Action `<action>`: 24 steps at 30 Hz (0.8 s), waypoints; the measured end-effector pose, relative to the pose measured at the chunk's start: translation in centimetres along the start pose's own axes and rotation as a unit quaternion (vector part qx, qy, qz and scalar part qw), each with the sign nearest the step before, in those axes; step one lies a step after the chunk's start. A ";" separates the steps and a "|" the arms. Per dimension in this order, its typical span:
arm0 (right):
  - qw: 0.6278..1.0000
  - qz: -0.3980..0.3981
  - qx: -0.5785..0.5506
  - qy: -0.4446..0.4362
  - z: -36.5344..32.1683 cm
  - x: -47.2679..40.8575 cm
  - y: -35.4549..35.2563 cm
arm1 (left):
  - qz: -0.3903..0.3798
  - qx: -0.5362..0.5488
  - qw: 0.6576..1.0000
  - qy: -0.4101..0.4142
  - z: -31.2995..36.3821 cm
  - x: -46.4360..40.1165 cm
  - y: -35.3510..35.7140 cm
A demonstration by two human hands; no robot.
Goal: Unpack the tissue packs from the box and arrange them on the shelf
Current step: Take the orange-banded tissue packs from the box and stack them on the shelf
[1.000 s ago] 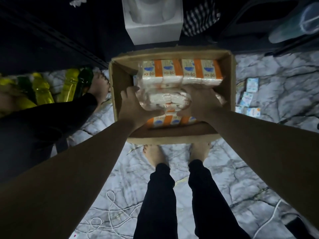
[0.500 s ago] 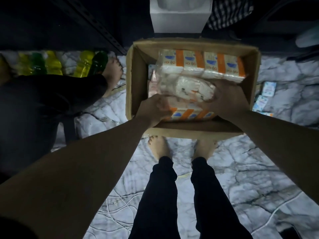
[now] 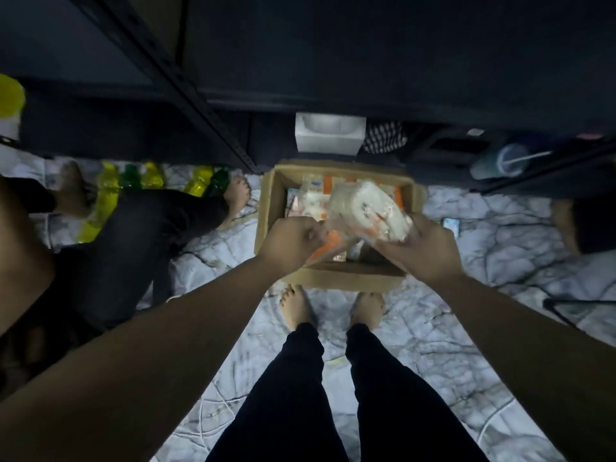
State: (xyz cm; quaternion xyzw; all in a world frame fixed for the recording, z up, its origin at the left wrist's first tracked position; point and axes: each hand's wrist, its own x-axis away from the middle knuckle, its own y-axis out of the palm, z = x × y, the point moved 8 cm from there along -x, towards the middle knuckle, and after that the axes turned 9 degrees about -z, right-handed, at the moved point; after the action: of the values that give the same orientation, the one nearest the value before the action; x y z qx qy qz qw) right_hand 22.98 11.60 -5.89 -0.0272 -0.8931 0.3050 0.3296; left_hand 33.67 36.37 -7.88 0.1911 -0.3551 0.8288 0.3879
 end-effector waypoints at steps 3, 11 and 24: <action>0.999 0.019 -0.032 -0.009 -2.1 3.0 -3.0 | 0.028 0.023 0.999 0.028 3.7 3.8 -2.9; 0.992 0.074 -0.074 -0.067 -7.0 10.9 -9.1 | 0.112 -0.048 0.988 0.098 12.4 12.5 -11.0; 0.946 0.181 -0.163 -0.216 -17.8 18.1 -23.8 | 0.194 -0.129 0.925 0.300 35.2 24.6 -21.6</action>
State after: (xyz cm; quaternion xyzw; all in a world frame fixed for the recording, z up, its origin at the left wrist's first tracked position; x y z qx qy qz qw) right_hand 23.22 6.21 28.48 -0.1751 -0.9604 0.2085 0.0589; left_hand 36.56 32.56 40.00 -0.1908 -0.3562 0.8535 0.3290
